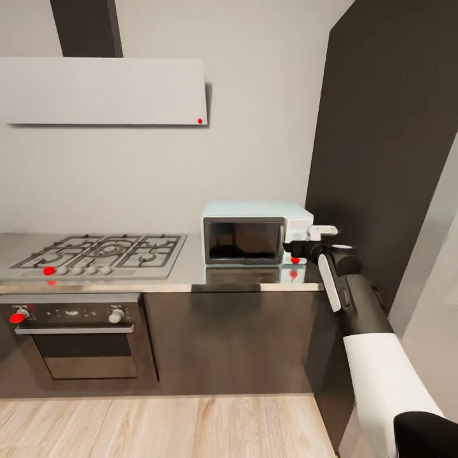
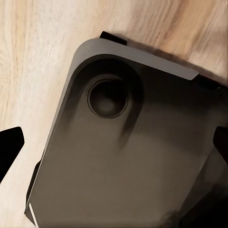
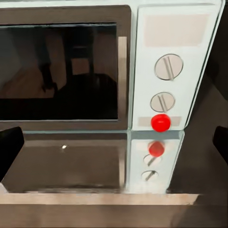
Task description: In the kitchen, take the popcorn bag from the countertop, put it into the microwave, and heat it until the popcorn is cooked so the cooked popcorn ends up inside the bag.
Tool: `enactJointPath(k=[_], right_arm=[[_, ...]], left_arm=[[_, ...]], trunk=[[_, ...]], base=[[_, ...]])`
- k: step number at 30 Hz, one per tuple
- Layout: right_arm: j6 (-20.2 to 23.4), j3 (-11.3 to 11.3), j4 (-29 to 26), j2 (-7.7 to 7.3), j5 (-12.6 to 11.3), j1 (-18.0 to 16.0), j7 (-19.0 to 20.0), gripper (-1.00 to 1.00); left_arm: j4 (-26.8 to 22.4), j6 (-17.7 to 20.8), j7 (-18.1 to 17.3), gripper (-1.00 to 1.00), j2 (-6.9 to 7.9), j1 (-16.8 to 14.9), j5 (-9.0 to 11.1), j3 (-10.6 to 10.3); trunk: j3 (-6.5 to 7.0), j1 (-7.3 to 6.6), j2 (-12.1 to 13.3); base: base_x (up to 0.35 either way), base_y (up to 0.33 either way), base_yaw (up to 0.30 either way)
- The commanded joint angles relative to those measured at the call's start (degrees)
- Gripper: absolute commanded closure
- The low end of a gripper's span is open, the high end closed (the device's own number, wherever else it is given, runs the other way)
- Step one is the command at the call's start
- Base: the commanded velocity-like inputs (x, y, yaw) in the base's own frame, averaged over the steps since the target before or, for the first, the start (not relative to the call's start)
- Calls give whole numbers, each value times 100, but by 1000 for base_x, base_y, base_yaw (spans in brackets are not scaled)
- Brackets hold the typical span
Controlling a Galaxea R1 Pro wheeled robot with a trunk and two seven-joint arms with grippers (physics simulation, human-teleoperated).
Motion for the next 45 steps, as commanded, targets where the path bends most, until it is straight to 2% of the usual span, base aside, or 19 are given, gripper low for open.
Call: enactJointPath(k=[1,7,11,13,15,17,20,25,31,36,45], right_arm=[[1,-2,37,-4,-1,-4,15,-100],[-10,-1,90,-8,-35,-4,15,-100],[-151,-9,438,-8,-45,-4,-3,-100],[-636,-4,887,-8,-44,-4,-1,-100],[-1413,-2,1497,-3,-24,-4,12,-100],[-1893,-1,1825,11,-9,-4,18,-100],[-2170,1,2001,44,-15,-4,9,-100],[-2264,8,2257,62,-9,-4,-11,-100],[-2343,8,2293,20,24,-4,-4,-100],[-2349,0,2294,-14,255,-4,3,-100],[-2358,-8,2294,-17,290,-4,3,-100]], left_arm=[[-6,-5,2,-100,-2,1,-5,43],[-8,-11,0,-100,-2,1,-14,57],[-7,-14,0,-100,2,1,-14,56],[-6,-14,0,-100,5,1,-14,56],[-9,-14,0,-100,6,1,-14,59],[-9,-14,0,-100,7,1,-14,59],[-14,-14,0,-100,7,1,-14,55],[-13,-14,0,-100,-1,1,-18,60],[-7,-6,0,-100,-2,1,-16,52],[-15,-14,0,-100,-2,1,-22,57],[-6,-14,0,-100,-2,1,-23,52]], trunk=[[-6,3,-3],[-6,3,-3],[-6,3,-3],[-6,3,-3],[-6,3,-3],[-6,3,-3],[-6,3,-3],[-6,3,-3],[-6,3,-3],[-6,3,-3],[-6,3,-3]], base=[[320,0,0],[164,0,0],[9,0,0],[1,0,0],[0,0,0],[0,0,0],[0,0,0],[58,51,0],[251,108,0],[40,5,0],[197,0,0]])
